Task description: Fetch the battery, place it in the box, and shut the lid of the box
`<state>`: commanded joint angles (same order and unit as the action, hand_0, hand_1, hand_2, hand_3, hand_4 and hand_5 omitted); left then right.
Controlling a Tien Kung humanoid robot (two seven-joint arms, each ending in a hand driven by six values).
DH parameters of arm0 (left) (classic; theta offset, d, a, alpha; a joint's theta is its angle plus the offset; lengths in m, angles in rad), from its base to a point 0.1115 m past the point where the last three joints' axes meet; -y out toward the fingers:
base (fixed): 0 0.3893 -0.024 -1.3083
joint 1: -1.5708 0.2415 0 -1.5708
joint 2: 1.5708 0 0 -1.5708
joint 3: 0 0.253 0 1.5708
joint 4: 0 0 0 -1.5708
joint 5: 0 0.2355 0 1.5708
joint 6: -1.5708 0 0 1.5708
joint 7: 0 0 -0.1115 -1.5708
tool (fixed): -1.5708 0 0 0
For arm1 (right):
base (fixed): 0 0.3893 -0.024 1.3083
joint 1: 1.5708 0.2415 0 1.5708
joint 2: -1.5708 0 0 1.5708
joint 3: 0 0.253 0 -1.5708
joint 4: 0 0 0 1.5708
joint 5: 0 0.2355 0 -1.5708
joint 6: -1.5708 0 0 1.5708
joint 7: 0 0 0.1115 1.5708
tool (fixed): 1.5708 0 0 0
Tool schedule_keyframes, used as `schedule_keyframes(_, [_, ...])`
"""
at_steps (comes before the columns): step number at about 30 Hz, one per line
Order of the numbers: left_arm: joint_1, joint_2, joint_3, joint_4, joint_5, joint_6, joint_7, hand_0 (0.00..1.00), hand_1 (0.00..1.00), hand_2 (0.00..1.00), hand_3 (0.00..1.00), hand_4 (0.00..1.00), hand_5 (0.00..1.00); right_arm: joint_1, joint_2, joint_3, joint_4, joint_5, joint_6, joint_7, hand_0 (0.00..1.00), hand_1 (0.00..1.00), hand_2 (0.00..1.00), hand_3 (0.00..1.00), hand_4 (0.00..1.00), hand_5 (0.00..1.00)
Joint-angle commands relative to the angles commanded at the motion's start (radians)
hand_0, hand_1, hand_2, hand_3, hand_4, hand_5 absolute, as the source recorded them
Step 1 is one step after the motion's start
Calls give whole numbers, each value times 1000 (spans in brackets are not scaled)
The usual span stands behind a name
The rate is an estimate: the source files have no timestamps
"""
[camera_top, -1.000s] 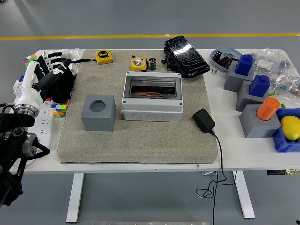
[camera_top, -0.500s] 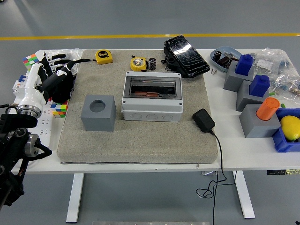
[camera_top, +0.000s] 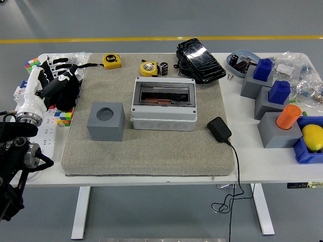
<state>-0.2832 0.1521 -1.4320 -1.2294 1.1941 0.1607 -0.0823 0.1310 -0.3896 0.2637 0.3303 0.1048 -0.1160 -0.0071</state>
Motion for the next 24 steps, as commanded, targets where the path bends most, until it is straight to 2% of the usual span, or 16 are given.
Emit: schedule_keyframes(24, [7,-1,-14,-14,5,-3,7,526,611,621,620,913,338,8,7,15,1,-9,-2,0,556,590,580,546,920,482])
